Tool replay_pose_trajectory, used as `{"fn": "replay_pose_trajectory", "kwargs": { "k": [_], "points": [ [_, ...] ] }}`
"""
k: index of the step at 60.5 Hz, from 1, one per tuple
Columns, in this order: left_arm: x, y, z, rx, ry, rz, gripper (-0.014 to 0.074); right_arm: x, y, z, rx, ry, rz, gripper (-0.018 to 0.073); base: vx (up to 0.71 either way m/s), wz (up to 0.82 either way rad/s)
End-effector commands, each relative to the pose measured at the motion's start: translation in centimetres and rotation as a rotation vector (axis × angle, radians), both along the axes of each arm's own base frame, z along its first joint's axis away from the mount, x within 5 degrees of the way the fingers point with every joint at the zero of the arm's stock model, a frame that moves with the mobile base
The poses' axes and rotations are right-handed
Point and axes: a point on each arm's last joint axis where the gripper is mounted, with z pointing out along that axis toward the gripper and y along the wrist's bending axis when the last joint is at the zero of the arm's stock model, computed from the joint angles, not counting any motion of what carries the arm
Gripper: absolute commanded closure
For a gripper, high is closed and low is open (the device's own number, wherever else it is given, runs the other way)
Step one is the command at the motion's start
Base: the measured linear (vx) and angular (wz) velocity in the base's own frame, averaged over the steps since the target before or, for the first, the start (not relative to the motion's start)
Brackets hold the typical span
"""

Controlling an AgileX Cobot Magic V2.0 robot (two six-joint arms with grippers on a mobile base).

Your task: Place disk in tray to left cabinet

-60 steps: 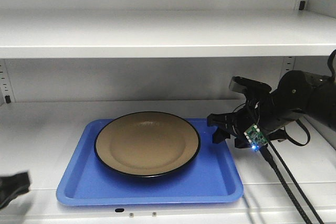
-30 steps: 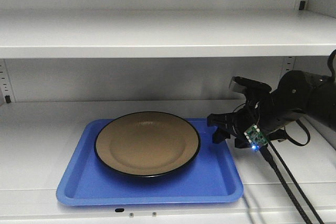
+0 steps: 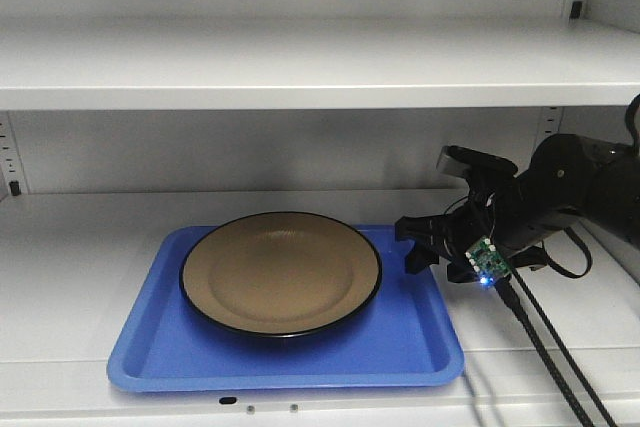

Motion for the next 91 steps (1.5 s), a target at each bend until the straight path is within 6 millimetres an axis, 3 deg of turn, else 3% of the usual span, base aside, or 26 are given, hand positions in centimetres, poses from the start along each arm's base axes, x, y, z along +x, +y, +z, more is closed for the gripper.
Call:
{"fn": "replay_pose_trajectory", "kwargs": {
  "k": [1, 42, 58, 63, 64, 73, 83, 91],
  "points": [
    [0.2, 0.1, 0.0, -0.001, -0.036, 0.009, 0.0604, -0.6, -0.1, 3.6, 0.035, -0.123, -0.010, 0.0125, 0.00, 0.00],
    [0.2, 0.1, -0.1, -0.002, -0.027, 0.008, 0.0603, -0.7, -0.1, 3.3, 0.037, -0.100, -0.005, 0.0125, 0.00, 0.00],
    [0.2, 0.1, -0.1, -0.002, -0.027, 0.008, 0.0603, -3.6, -0.8, 5.0, 0.032, -0.123, -0.005, 0.0148, 0.00, 0.00],
    [0.2, 0.1, -0.1, -0.002, -0.027, 0.008, 0.0603, -5.6, -1.4, 4.4, 0.037, -0.171, -0.036, 0.0176, 0.00, 0.00],
    [0.2, 0.1, -0.1, -0.002, -0.027, 0.008, 0.0603, -8.5, -2.4, 3.8, 0.048, -0.268, -0.081, 0.0218, 0.00, 0.00],
    [0.2, 0.1, -0.1, -0.002, -0.027, 0.008, 0.0603, -13.6, -4.1, 3.6, 0.048, -0.451, -0.131, 0.0295, 0.00, 0.00],
    [0.2, 0.1, -0.1, -0.002, -0.027, 0.008, 0.0603, -21.0, -6.7, 3.2, -0.056, -0.695, -0.129, 0.0435, 0.00, 0.00],
    [0.2, 0.1, -0.1, -0.002, -0.027, 0.008, 0.0603, -27.0, -9.4, 0.7, -0.083, -0.809, -0.241, 0.0573, 0.00, 0.00]
  ]
}}
